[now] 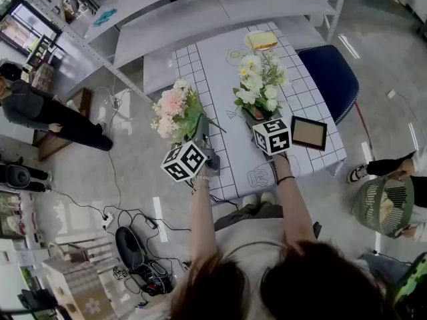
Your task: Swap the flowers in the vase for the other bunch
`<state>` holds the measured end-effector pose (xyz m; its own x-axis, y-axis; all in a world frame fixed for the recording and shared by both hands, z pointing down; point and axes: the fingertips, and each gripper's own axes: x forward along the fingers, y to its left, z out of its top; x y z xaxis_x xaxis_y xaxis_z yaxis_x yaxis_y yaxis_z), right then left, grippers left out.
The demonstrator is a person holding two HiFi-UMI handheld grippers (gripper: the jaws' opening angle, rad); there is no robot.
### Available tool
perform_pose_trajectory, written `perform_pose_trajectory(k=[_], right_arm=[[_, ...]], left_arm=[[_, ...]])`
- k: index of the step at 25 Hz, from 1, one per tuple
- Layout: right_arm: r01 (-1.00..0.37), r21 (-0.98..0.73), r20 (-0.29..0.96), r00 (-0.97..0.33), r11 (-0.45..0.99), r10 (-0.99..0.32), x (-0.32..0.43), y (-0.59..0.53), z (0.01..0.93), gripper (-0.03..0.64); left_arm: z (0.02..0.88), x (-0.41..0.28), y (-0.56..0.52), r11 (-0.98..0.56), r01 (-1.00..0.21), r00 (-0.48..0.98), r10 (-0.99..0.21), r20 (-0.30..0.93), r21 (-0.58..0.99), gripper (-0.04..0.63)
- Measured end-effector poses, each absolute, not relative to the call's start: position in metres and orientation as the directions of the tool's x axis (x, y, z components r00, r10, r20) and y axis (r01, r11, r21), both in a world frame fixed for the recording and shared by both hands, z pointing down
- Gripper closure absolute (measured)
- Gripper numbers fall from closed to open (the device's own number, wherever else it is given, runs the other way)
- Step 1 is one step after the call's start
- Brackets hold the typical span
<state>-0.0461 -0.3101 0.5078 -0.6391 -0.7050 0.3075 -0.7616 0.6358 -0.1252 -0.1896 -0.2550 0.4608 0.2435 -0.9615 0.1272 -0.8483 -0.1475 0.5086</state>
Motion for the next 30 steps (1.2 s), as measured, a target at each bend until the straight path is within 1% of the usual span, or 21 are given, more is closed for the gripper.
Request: perform_pose_trajectory(k=[17, 23, 25, 27, 30], right_arm=[[-0.758, -0.172, 0.31, -0.648, 0.63, -0.696, -0.038, -0.293, 0.509, 0.48], [-0.74, -0.241, 0.319, -0.672, 0.628, -0.668, -0.032, -0.283, 0.509, 0.482], [-0.728, -0.236, 0.322, -0.683, 0.643, -0.655, -0.032, -0.276, 0.507, 0.496], [-0.724, -0.234, 0.32, -0.688, 0.649, -0.651, -0.032, -0.27, 0.505, 0.528], [-0.718, -0.272, 0.305, -0.696, 0.641, -0.65, -0.029, -0.265, 0.502, 0.555]], left_arm=[[0.463, -0.186, -0.244, -0.156, -0.845, 0.254, -0.959, 0.127, 0.512, 0.538], [0.462, -0.181, -0.24, -0.172, -0.844, 0.271, -0.954, 0.127, 0.508, 0.538], [0.46, -0.179, -0.238, -0.179, -0.844, 0.276, -0.953, 0.124, 0.506, 0.538], [0.461, -0.179, -0.236, -0.183, -0.843, 0.281, -0.952, 0.124, 0.506, 0.54], [0.465, -0.179, -0.231, -0.178, -0.843, 0.28, -0.951, 0.131, 0.507, 0.538]])
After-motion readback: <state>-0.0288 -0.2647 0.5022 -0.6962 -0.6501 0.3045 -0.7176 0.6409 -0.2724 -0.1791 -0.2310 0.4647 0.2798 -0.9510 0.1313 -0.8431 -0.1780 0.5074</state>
